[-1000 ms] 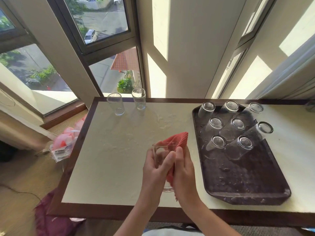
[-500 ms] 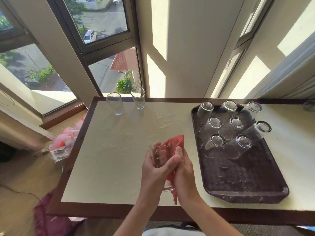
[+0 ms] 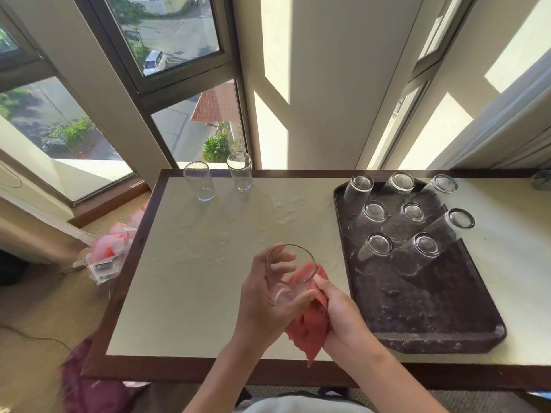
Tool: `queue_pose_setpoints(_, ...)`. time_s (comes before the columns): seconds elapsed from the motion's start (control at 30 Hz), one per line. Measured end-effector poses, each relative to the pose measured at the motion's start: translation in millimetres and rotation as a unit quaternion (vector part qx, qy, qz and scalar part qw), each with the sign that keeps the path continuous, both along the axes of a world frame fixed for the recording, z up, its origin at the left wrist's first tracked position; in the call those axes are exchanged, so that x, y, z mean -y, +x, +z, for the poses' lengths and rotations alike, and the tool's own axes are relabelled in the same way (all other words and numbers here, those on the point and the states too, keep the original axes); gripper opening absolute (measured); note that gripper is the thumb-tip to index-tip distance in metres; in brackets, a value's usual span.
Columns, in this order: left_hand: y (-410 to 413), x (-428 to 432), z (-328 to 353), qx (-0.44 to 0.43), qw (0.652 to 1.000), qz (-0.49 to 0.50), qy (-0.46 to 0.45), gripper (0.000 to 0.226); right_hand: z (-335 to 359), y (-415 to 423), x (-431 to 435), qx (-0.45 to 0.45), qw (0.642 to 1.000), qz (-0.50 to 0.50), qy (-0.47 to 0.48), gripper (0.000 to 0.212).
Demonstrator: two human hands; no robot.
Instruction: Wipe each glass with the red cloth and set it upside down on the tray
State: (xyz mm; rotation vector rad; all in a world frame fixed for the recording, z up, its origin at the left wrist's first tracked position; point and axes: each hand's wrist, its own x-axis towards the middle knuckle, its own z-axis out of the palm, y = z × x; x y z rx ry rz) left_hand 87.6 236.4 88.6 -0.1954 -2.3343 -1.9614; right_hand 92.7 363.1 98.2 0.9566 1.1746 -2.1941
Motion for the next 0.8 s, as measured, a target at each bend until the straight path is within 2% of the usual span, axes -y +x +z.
queue_pose_setpoints(0.13, -9.2, 26.4, 1.1, -0.022, 0.979, -0.027, -0.199, 0.075, 3.2, 2.7, -15.4, -0.047, 0.998, -0.051, -0.009, 0.036)
queue_pose_setpoints(0.23, -9.4, 34.5, 3.4, -0.015, 0.944, -0.056, -0.324, 0.079, 13.1, 12.4, -14.7, -0.154, 0.986, 0.028, 0.063, 0.036)
queue_pose_setpoints(0.33, -8.5, 24.8, 5.8, -0.064, 0.909, -0.079, -0.403, 0.08, 12.3, 18.1, 0.8, -0.238, 0.946, 0.15, 0.164, 0.042)
queue_pose_setpoints(0.4, -6.9, 15.7, 7.2, -0.094, 0.884, -0.101, -0.446, 0.082, 7.9, 11.3, 5.5, -0.251, 0.938, 0.147, 0.189, 0.038)
queue_pose_setpoints(0.47, -5.8, 13.6, 7.1, -0.093, 0.883, -0.119, -0.444, 0.083, -0.9, 0.5, 2.5, -0.233, 0.948, 0.133, 0.172, 0.034)
queue_pose_setpoints(0.53, -5.9, 17.4, 5.2, -0.077, 0.899, -0.122, -0.412, 0.079, -3.6, 0.6, 2.4, -0.26, 0.937, 0.15, 0.177, 0.034)
queue_pose_setpoints(0.6, -7.0, 22.5, 3.0, -0.062, 0.917, -0.103, -0.38, 0.066, -4.3, 9.2, 10.1, -0.303, 0.903, 0.185, 0.243, 0.035)
queue_pose_setpoints(0.67, -6.5, 24.6, 3.2, -0.055, 0.92, -0.091, -0.377, 0.057, -5.7, 18.1, 17.4, -0.328, 0.87, 0.194, 0.312, 0.035)
queue_pose_setpoints(0.73, -3.1, 23.9, 1.7, -0.067, 0.916, -0.092, -0.385, 0.059, -10.8, 19.7, 18.6, -0.329, 0.878, 0.169, 0.305, 0.042)
queue_pose_setpoints(0.8, 0.5, 22.9, -0.3, -0.076, 0.918, -0.092, -0.379, 0.066, -11.7, 8.6, 15.2, -0.297, 0.916, 0.142, 0.228, 0.034)
